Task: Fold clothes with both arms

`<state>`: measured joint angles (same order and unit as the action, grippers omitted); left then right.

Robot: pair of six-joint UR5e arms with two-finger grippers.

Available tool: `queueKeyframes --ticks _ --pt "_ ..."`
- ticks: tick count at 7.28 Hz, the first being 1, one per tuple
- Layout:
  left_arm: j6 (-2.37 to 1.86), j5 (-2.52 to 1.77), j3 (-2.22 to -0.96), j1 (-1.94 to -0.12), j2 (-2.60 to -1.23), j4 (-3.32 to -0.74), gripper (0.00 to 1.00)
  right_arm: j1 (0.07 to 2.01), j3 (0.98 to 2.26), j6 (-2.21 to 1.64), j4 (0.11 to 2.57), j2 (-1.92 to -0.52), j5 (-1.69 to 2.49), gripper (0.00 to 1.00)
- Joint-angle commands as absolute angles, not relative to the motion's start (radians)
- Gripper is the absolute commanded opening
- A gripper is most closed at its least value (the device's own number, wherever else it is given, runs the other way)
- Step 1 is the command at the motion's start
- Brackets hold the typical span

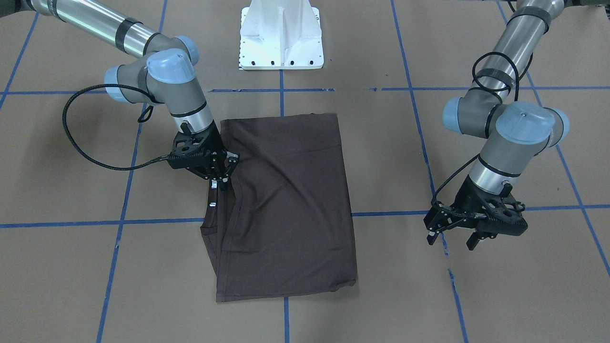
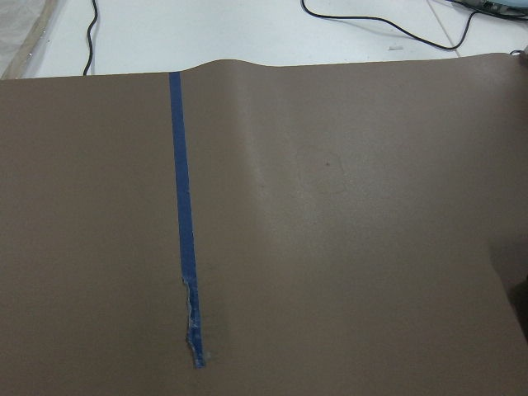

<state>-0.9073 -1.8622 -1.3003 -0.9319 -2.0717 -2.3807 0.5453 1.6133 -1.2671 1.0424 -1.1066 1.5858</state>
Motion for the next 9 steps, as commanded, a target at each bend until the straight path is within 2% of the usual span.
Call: queueKeyframes --ticks 1,5,6,9 --pt "-0.908 -1.862 -1.301 -0.928 -2.071 -2.381 1.00 0.517 1.657 -1.290 1.060 -1.118 1.583 0.76" --pt "-0.910 -1.862 -1.301 -0.927 -2.071 -2.381 1.00 0.482 1.638 -1.356 1.058 -1.111 1.557 0.49" --pt "-0.908 -1.862 -1.301 -0.927 -2.069 -2.381 1.00 0.480 1.631 -1.358 1.060 -1.097 1.555 0.40" --pt "-0.910 -1.862 -1.301 -0.927 -2.069 -2.381 1.00 0.480 1.599 -1.351 1.060 -1.080 1.536 0.35"
